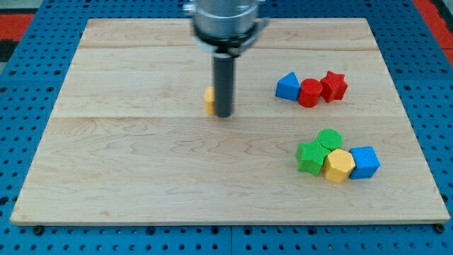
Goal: Slide green circle slightly right
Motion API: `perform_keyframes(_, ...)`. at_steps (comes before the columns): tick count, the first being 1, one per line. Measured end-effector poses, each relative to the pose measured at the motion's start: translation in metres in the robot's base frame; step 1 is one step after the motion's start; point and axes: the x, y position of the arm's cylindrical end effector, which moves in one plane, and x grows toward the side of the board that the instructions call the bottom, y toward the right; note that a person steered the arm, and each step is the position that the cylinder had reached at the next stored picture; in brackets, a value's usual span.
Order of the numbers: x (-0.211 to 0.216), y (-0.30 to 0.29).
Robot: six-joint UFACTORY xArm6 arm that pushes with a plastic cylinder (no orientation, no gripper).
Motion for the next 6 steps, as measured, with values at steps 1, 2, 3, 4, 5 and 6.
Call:
perform_keyframes(1,-0.007,-0.051)
perform_keyframes(2,-0.001,-0.012)
perform_keyframes(3,0.053,-0.007)
perform_keyframes(4,0.064,0.069)
perform_keyframes(5,0.048,0.15)
perform_keyframes(6,0.048,0.21)
